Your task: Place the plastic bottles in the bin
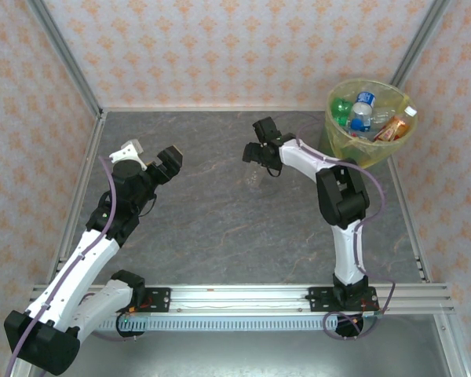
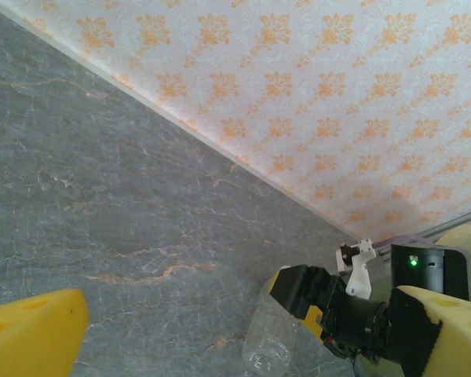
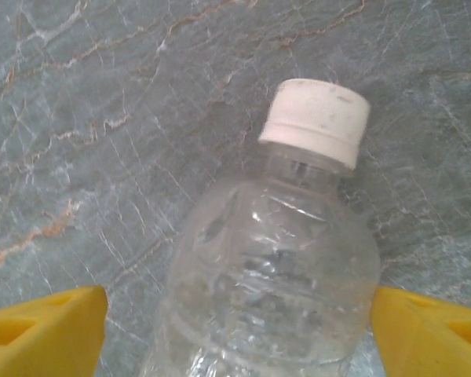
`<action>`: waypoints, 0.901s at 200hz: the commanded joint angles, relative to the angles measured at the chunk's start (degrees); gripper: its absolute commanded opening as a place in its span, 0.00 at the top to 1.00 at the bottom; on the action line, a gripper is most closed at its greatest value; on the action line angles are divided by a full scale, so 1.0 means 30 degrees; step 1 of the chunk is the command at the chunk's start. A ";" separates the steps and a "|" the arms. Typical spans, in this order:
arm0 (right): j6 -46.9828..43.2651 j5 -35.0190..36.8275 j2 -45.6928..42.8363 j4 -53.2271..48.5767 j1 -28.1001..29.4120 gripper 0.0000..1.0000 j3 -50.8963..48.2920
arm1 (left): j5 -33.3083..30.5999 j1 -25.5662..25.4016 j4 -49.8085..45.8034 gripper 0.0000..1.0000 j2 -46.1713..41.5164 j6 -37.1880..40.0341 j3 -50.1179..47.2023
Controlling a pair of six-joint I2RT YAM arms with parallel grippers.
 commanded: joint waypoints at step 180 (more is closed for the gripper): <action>0.2649 0.0185 0.0749 -0.0904 0.0100 0.41 0.0765 | 0.1155 0.0142 0.0348 0.01 0.0535 -0.0039 0.0092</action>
